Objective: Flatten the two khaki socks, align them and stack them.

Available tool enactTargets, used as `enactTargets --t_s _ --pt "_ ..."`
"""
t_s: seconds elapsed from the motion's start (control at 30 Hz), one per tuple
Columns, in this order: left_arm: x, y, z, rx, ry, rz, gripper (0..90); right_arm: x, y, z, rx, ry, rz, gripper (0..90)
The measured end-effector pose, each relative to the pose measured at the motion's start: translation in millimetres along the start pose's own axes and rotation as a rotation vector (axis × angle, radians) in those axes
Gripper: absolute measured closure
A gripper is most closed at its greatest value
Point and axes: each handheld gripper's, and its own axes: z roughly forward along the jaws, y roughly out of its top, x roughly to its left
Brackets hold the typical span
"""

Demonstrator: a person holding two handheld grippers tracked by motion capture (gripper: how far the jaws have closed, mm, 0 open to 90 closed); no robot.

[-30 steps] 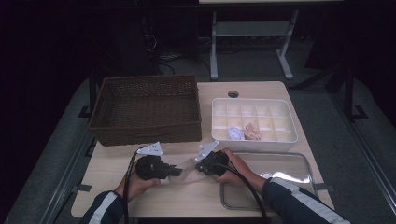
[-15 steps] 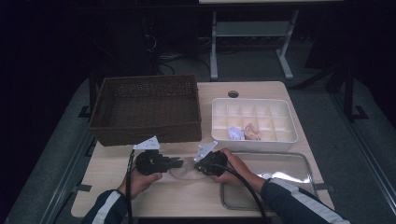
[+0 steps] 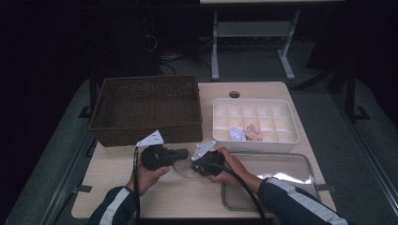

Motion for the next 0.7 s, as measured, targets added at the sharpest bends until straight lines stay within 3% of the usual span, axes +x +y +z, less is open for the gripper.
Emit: enactTargets --t_s 0.07,0.2,0.33,0.5,0.57,0.67,0.7 --pt "-0.3 -0.1 -0.7 0.007 0.018 0.001 83.1 0.2 0.3 -0.9 -0.006 -0.005 0.000 73.1" --pt "0.5 -2.0 -2.3 0.012 0.033 -0.005 83.3 1.2 5.7 -9.2 -0.038 -0.009 -0.021 82.6" --pt "0.0 -2.3 -2.0 0.011 0.032 -0.012 83.5 -0.2 5.9 -2.3 -0.009 -0.029 -0.038 84.2" --pt "-3.4 -1.8 0.3 0.007 0.035 -0.010 83.5 -3.6 7.8 8.6 -0.022 -0.011 -0.004 78.9" --pt "-3.1 -1.8 0.9 0.001 0.045 -0.013 83.5 -4.6 8.7 9.6 -0.022 -0.015 -0.019 77.9" --pt "-2.3 -2.0 -0.6 0.000 0.070 -0.018 83.5 -6.3 8.4 0.4 -0.052 0.019 -0.005 65.4" --pt "-2.2 -1.9 -1.1 -0.006 0.074 -0.025 83.5 -6.3 8.4 0.4 -0.052 0.019 -0.005 65.4"
